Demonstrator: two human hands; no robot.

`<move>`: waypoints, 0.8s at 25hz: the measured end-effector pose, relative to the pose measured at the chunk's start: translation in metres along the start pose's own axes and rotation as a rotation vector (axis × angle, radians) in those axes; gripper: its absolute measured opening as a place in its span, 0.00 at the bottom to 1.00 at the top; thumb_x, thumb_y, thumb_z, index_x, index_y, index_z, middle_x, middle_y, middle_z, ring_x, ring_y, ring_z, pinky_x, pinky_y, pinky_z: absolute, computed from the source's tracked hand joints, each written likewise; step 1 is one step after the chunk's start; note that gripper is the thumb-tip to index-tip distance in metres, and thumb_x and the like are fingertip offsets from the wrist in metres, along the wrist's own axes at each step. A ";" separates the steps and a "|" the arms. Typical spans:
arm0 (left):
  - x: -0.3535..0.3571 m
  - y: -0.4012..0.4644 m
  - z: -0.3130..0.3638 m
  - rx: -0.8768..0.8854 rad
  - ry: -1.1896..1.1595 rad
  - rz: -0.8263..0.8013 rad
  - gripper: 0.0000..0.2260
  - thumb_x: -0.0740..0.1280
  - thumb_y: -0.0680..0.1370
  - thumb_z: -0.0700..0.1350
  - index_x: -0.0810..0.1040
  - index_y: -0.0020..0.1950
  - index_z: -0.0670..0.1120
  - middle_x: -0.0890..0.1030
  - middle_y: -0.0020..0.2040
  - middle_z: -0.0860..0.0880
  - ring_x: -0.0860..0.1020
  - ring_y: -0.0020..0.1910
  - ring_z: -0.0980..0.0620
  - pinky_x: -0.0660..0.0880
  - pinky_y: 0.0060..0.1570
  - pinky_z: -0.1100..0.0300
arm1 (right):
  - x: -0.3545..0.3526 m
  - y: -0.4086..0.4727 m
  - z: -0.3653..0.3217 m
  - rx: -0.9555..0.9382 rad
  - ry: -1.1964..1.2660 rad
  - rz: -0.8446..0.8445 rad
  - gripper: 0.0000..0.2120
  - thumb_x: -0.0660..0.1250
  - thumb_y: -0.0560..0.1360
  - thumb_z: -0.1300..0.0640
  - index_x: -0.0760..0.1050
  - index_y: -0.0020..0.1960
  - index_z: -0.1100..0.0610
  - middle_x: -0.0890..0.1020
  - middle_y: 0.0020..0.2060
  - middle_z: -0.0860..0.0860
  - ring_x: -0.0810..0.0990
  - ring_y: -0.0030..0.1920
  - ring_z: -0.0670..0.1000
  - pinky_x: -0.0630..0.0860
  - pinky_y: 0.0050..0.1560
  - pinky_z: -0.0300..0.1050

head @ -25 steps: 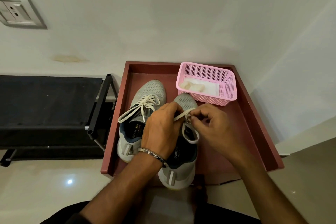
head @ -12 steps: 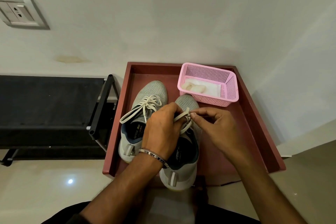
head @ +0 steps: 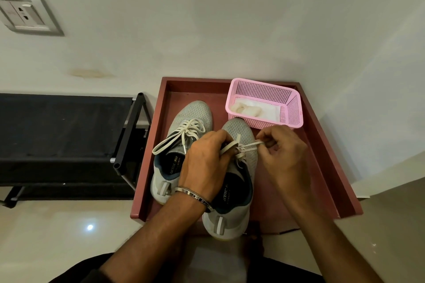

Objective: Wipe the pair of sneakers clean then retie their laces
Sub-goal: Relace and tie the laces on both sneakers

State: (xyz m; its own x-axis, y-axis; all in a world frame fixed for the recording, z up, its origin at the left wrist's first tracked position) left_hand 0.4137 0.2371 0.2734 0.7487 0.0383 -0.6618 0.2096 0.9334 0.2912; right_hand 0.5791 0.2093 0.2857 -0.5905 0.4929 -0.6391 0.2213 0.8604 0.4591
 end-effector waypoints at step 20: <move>-0.013 -0.006 -0.021 -0.124 -0.018 -0.219 0.09 0.67 0.77 0.57 0.78 0.46 0.52 0.81 0.38 0.53 0.79 0.39 0.57 0.77 0.40 0.55 | 0.022 -0.012 0.036 0.773 0.578 -0.145 0.08 0.64 0.80 0.57 0.80 0.47 0.59 0.84 0.32 0.52 0.80 0.28 0.47 0.73 0.29 0.39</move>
State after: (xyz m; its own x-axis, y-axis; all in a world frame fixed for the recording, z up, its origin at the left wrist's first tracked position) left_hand 0.3898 0.2385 0.2656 0.7051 -0.1750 -0.6872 0.2903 0.9554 0.0547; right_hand 0.5914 0.2148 0.2436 -0.8964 0.4130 -0.1612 0.4424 0.8574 -0.2631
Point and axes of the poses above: each hand's wrist, its own y-axis towards the middle knuckle, its own x-axis out of the palm, z = x × y, the point moved 6 cm from there along y, towards the middle knuckle
